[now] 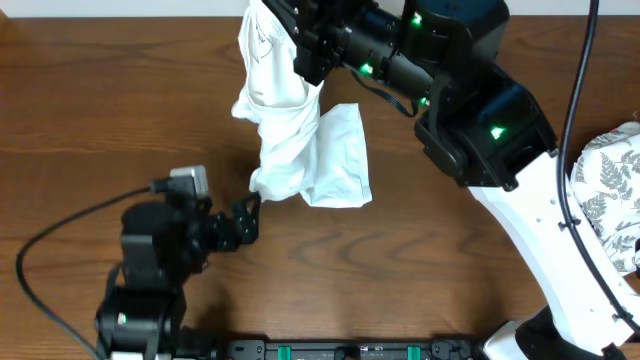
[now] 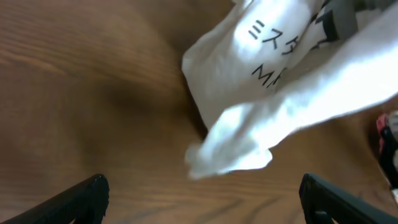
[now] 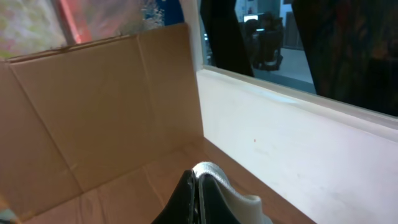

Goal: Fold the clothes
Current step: 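Grasp the lower edge of the T-shirt with the left gripper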

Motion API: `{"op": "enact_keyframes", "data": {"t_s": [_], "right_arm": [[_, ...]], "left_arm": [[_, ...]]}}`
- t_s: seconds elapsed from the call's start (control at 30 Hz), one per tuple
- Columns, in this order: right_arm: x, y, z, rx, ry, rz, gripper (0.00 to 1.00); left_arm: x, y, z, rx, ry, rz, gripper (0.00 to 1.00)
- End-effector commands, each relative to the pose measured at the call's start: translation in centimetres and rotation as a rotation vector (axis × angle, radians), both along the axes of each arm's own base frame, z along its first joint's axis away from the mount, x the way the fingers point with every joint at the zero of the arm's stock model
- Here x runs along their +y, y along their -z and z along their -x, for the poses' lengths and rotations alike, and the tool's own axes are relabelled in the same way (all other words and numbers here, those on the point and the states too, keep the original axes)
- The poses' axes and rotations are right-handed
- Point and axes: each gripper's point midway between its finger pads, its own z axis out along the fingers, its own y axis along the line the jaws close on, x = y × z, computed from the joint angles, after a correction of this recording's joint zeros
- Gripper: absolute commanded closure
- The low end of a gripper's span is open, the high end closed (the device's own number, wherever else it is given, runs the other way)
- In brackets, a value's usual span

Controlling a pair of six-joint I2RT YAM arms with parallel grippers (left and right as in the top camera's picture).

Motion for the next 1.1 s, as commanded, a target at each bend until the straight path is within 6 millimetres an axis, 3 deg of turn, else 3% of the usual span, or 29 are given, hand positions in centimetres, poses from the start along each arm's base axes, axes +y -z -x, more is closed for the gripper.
{"op": "enact_keyframes", "data": {"t_s": [0.0,0.23,0.3,0.37,0.43,0.53,0.6,0.63,0.87,1.07], "right_arm": [[-0.3,-0.6,-0.2,-0.002,0.049,-0.015,0.99],[-0.6,-0.5,-0.7,-0.001,0.084,-0.014,0.98],[-0.5,-0.5,-0.7,0.0,0.084,-0.013,0.98],[-0.5,-0.5,-0.7,0.0,0.084,-0.013,0.98],[-0.5,-0.5,-0.7,0.0,0.084,-0.013,0.98],[-0.6,-0.2,-0.8,0.005,0.089,-0.003,0.98],[-1.0,0.3,-1.2,0.02,0.121,0.012,0.98],[-1.3,0.6,-1.5,0.027,0.145,0.024,0.98],[-3.4,2.5,-3.3,0.044,0.263,0.112,0.95],[-6.6,5.6,-5.6,0.119,0.382,0.211,0.88]], "left_arm": [[-1.2,-0.3,-1.5,0.046,0.06,-0.039,0.02],[-5.2,2.5,-3.2,0.137,0.198,-0.019,0.02],[-5.4,3.6,-4.0,0.15,0.197,-0.057,0.0],[-5.4,4.8,-4.8,0.153,0.202,-0.124,0.05],[-5.8,5.7,-5.3,0.163,0.208,-0.141,0.21],[-7.0,5.7,-5.5,0.149,0.246,-0.127,0.71],[-7.5,4.9,-5.4,0.121,0.259,-0.124,0.92],[-7.8,4.1,-5.4,0.098,0.265,-0.119,0.94],[-7.9,-2.4,-4.5,-0.071,0.24,-0.041,0.94],[-7.5,-9.1,-3.4,-0.224,0.207,0.044,0.94]]}}
